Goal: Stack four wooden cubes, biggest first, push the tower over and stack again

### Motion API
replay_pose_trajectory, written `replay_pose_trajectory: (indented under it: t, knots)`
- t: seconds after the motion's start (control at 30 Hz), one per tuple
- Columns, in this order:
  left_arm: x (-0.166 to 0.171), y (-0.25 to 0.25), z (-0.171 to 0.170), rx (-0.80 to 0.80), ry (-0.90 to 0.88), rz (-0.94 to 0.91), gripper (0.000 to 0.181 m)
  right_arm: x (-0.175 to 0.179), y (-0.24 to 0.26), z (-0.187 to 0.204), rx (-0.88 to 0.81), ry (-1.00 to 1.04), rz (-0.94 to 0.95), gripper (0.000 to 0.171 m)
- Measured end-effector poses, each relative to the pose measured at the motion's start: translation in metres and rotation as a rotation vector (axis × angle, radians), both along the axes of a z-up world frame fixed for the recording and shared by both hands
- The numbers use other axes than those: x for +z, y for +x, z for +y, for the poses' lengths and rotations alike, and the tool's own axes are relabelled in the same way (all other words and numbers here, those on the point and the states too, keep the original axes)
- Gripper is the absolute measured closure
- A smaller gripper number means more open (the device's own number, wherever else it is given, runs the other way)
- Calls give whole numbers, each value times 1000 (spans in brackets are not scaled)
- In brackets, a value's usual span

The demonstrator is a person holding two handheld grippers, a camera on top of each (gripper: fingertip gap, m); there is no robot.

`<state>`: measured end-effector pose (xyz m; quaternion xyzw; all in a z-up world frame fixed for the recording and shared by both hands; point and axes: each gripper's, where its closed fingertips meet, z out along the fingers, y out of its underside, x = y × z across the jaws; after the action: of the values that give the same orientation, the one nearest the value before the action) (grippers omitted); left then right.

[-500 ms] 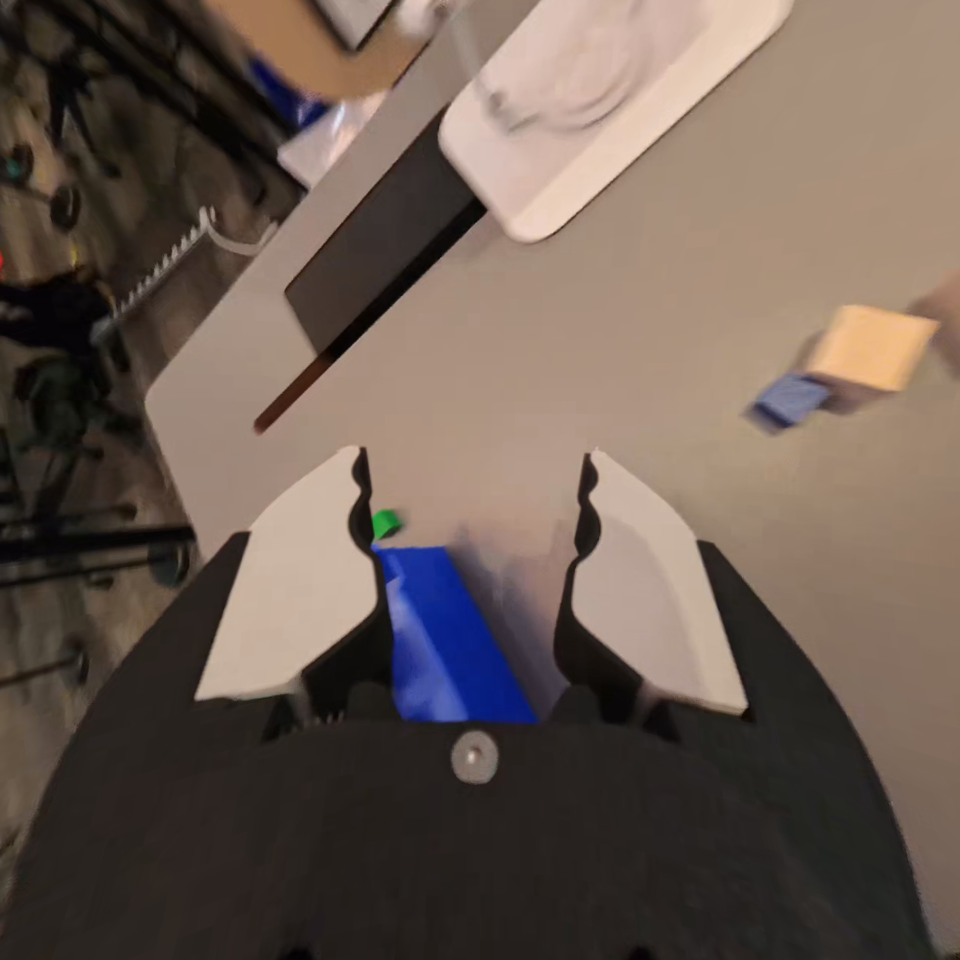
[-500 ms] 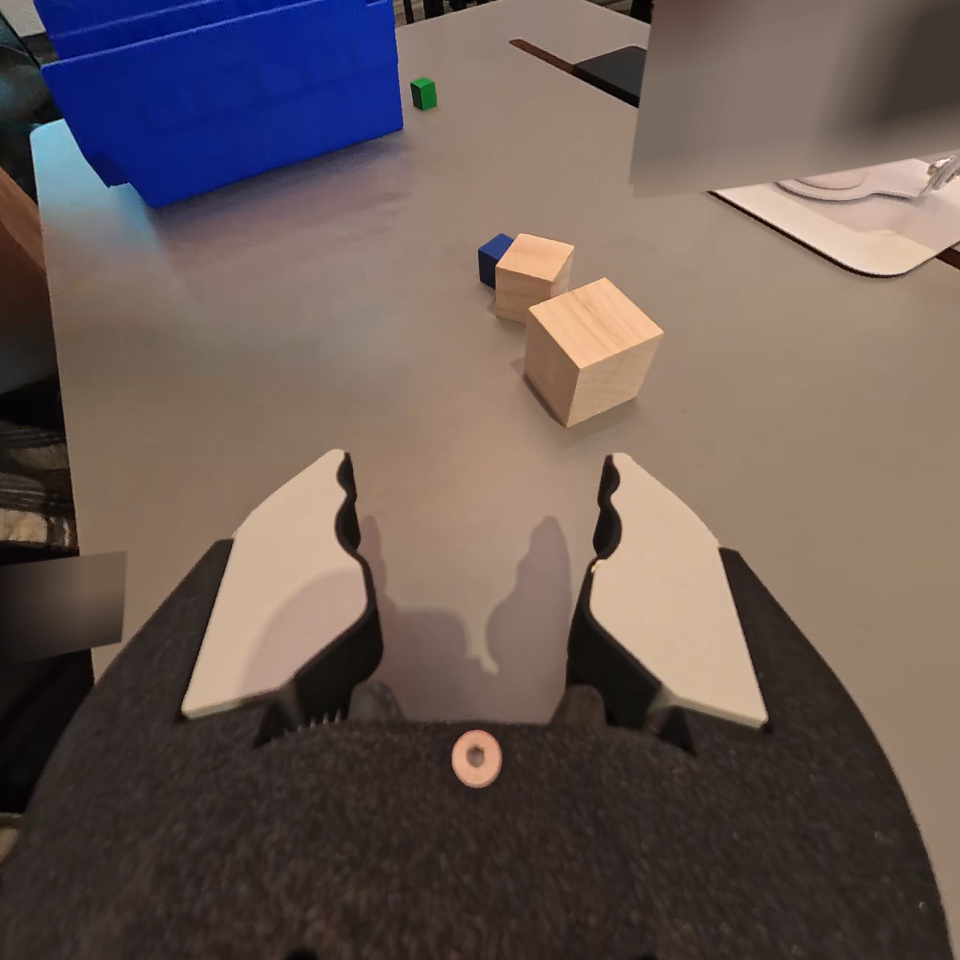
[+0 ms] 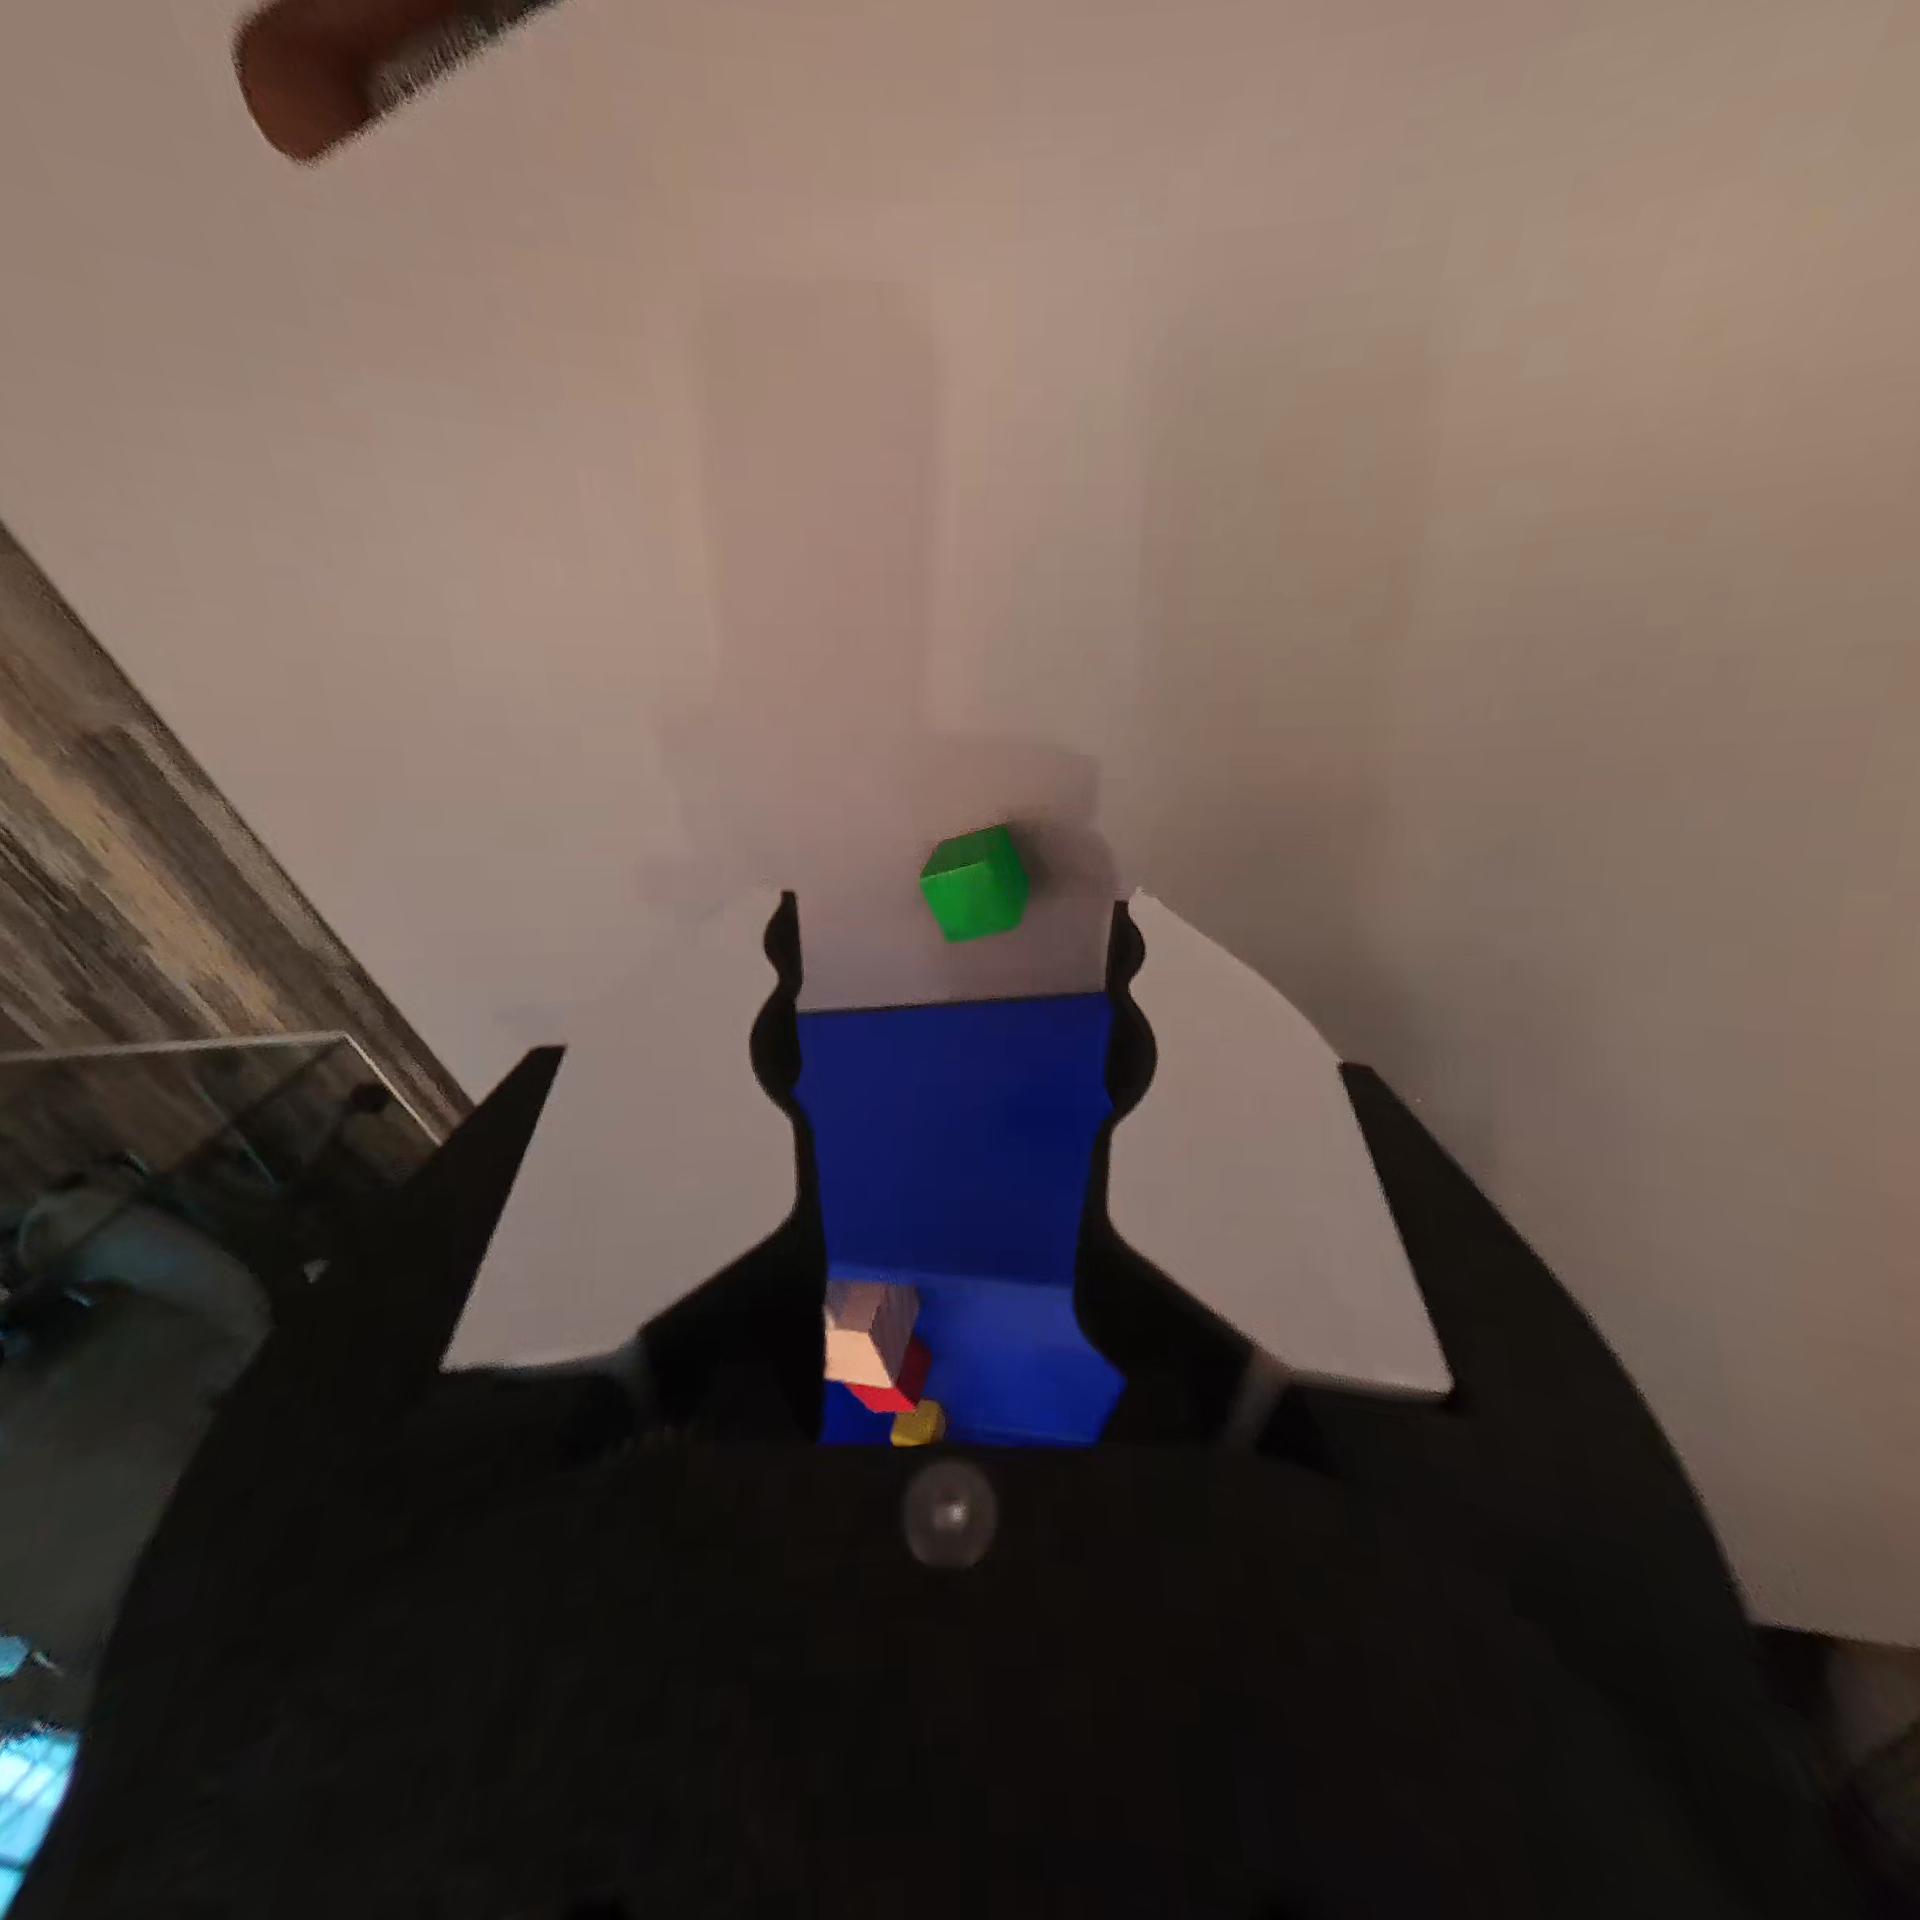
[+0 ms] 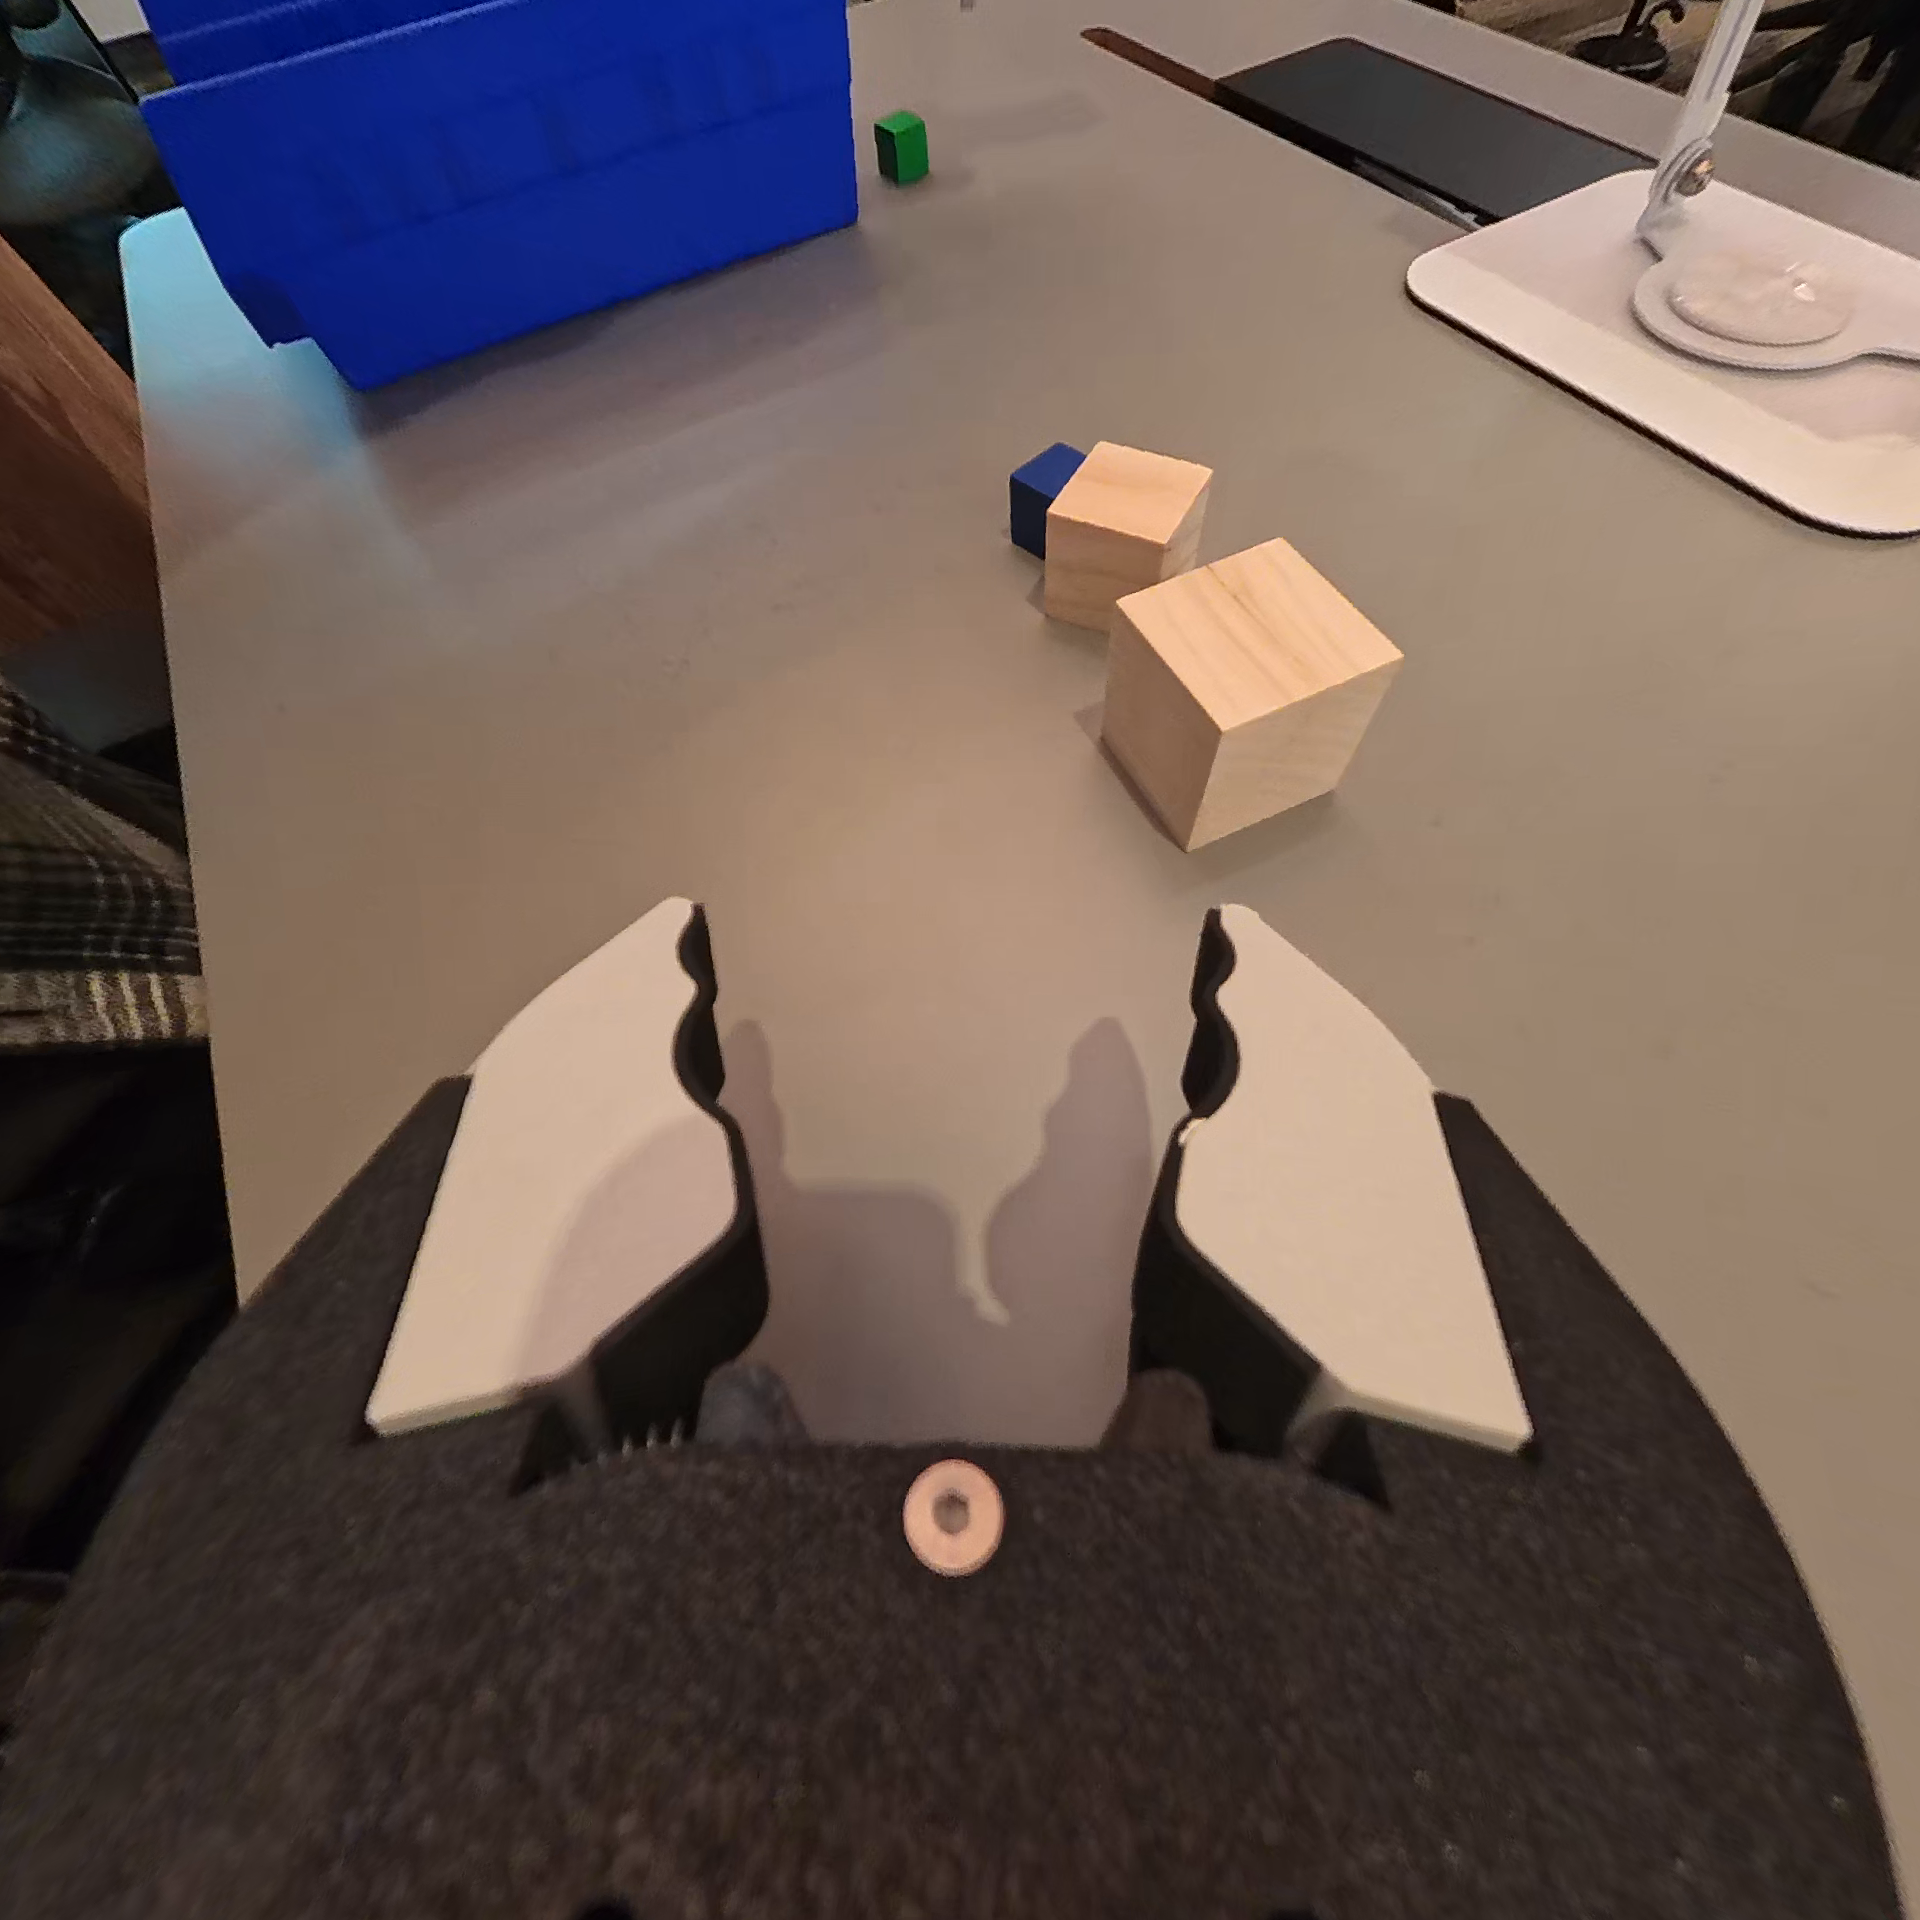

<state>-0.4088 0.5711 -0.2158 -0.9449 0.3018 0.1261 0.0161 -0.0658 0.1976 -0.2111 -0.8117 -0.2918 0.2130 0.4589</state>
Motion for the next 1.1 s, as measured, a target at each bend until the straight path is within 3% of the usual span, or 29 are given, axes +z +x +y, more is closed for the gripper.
replay_pose_trajectory:
  t: [0.43, 0.87, 1.1]
  knots:
    - [-34, -24, -6, 160, -193, 20, 136, -2, -4, -2, 25, -17, 12, 84]
    - [-52, -32, -15, 155, -299, 116, 138, 0, -6, -3, 32, -21, 22, 84]
    - [-61, -32, -19, 127, -365, 123, 159, 4, -3, -2, 17, -7, 28, 85]
